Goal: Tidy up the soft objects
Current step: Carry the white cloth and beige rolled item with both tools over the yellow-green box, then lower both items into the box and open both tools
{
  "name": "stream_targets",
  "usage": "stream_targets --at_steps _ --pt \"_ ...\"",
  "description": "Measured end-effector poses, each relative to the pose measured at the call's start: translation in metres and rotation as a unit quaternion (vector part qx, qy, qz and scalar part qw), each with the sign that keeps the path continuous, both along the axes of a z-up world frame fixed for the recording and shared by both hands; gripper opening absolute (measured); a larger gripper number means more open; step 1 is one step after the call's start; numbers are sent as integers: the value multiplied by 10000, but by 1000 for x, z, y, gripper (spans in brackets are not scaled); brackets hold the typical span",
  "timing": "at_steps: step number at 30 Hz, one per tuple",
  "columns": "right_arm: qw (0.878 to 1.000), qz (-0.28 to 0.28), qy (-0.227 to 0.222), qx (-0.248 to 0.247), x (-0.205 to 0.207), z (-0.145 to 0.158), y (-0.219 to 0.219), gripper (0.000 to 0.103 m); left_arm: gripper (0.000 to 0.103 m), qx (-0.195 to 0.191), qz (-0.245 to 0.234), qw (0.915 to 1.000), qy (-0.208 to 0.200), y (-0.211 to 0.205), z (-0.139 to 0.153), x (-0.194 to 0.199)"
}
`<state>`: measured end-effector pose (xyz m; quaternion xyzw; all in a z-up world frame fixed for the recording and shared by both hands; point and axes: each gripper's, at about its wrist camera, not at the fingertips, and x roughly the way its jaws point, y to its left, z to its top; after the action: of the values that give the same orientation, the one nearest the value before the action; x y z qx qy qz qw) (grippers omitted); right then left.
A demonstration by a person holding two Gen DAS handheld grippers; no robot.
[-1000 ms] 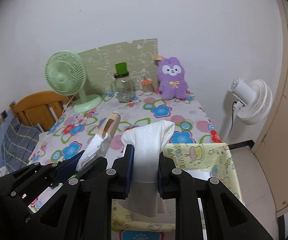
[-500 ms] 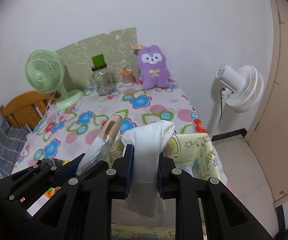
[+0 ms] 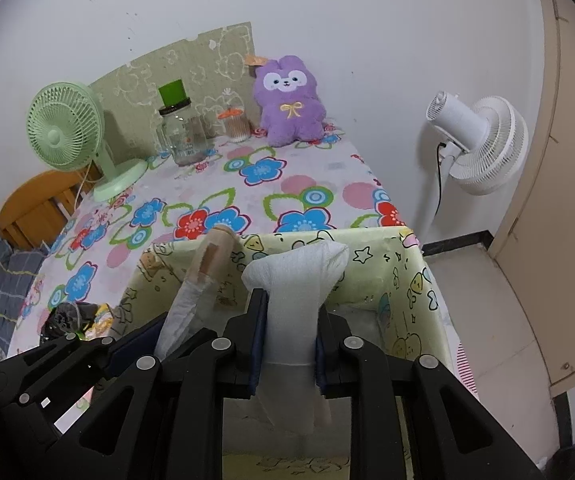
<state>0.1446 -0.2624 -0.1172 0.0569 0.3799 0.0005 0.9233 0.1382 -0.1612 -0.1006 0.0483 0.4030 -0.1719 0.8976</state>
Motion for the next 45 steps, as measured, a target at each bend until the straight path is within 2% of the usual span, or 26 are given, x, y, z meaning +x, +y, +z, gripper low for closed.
stream_targets --at_steps 2,9,18,24,26,29,33,35,45 --pt "10000 8 47 2 2 -2 -2 28 22 24 5 10000 36 -3 -2 1" --pt "9999 -63 69 146 5 -6 -12 61 25 66 -1 10000 61 -10 -6 3" --pt "9996 -117 125 211 5 -10 -19 67 29 156 -10 9998 83 -16 -9 3" --pt "9997 -72 96 195 0 -5 -13 70 49 137 58 9999 -1 -9 -5 -1" --pt "9998 -54 57 171 -3 -1 -8 70 59 117 80 9999 -46 -3 -1 -5" --pt "9999 -14 -17 132 -10 4 0 72 66 93 105 9998 -156 6 6 -12" --pt "9999 -32 -157 22 -23 13 14 82 72 107 72 9994 -308 17 14 -22" --pt "9997 -83 -239 -25 -29 17 19 84 76 114 76 9991 -398 24 19 -28" --pt "9981 -190 -553 -206 -58 44 53 91 87 27 33 9972 -745 55 43 -55"
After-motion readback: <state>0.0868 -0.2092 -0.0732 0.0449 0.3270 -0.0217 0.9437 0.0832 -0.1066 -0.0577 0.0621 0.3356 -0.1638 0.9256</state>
